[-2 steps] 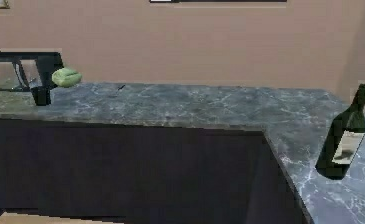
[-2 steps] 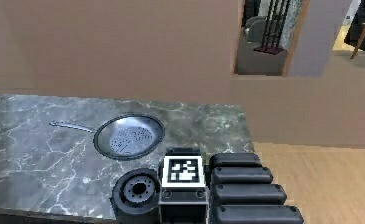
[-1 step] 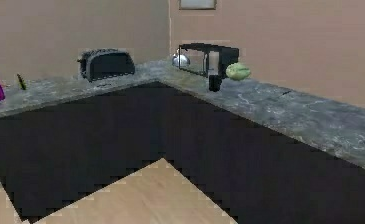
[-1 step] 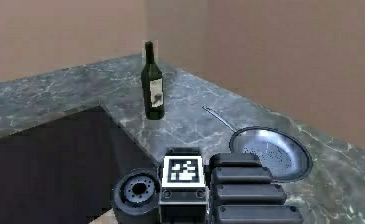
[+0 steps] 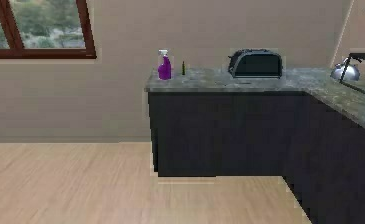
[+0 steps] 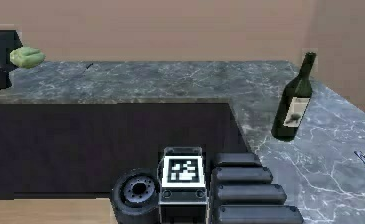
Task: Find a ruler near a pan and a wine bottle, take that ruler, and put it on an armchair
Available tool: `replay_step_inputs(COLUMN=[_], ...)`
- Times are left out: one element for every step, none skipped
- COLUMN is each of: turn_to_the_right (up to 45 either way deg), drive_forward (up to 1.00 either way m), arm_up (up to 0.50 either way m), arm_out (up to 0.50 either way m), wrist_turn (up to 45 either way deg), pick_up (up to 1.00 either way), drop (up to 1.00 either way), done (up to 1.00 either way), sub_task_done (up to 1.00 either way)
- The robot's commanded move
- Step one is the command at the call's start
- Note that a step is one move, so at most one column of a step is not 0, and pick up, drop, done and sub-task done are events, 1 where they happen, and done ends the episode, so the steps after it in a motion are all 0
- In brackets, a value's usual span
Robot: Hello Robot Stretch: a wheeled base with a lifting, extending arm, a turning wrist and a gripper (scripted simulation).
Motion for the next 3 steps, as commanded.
replay_step_inputs(turn_to_the_right=[0.0, -45.0, -6.0], drive_forward=[0.15, 0.00, 0.00], arm_up=[0.00, 0.00, 0.00], arm_out=[0.00, 0.00, 0.00], wrist_turn=[0.0, 0.0, 0.0], pick_up=[0.00, 0.00, 0.00], drop=[0.00, 0.00, 0.00], done=[0.00, 0.00, 0.00], sub_task_done=[0.00, 0.00, 0.00])
